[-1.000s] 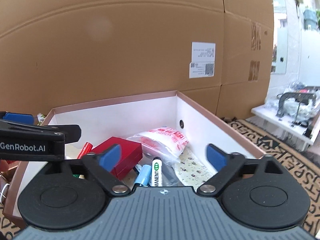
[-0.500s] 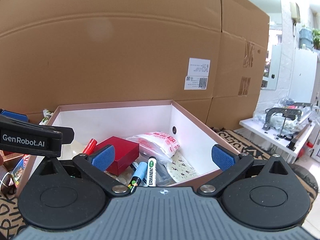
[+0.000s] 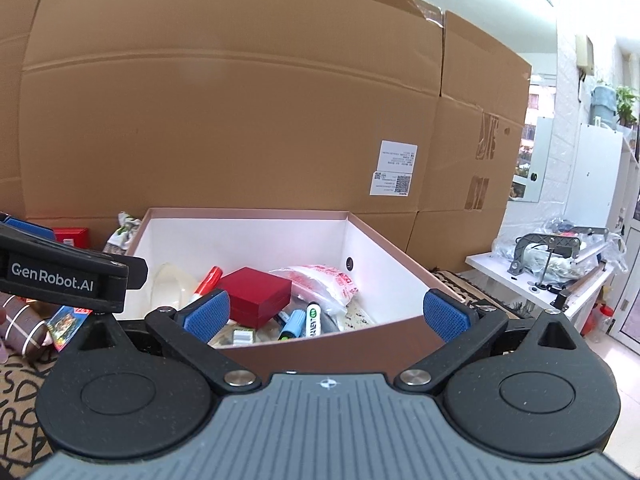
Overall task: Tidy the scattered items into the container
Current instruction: 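Move both tools back toward the scattered items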
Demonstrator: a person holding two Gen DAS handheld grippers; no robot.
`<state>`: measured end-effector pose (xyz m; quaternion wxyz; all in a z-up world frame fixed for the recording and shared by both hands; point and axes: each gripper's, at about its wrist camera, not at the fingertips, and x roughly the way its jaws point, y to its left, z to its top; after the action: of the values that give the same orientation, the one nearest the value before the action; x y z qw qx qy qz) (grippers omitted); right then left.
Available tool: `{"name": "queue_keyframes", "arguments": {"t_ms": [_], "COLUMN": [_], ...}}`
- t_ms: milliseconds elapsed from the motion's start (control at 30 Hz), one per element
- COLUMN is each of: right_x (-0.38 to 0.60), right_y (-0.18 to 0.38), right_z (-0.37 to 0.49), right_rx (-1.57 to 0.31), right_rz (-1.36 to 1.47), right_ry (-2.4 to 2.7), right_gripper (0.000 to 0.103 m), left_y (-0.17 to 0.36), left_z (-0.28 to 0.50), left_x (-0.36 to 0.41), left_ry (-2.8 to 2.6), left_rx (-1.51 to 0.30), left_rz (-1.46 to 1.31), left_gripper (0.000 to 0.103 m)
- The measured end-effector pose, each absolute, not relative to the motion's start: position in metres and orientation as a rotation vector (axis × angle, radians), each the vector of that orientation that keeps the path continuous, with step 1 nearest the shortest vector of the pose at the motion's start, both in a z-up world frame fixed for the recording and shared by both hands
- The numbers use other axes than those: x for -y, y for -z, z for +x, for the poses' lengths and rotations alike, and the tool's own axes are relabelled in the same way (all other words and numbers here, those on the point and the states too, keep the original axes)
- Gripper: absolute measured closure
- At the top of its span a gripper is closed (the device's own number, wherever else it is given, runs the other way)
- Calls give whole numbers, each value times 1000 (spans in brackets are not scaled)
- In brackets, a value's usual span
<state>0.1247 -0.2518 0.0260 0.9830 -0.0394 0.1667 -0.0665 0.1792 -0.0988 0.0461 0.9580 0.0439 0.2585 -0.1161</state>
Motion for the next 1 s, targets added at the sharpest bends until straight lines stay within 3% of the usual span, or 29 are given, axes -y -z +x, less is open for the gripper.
{"name": "queue_keyframes", "arguments": {"t_ms": [500, 767, 1000], "right_x": [210, 147, 94], "right_y": [-28, 7, 30], "right_z": [82, 78, 102], "right_rx": [-320, -363, -446], "right_rz": [-111, -223, -146], "right_ry": [80, -84, -307], "right_gripper": [1, 1, 1], "left_y": [-41, 14, 48], "left_z": [129, 92, 79], "left_x": [46, -39, -114], "left_ry": [188, -7, -126], "left_rx": [-517, -602, -698], "left_rz": [5, -18, -84], "left_gripper": [0, 0, 0]}}
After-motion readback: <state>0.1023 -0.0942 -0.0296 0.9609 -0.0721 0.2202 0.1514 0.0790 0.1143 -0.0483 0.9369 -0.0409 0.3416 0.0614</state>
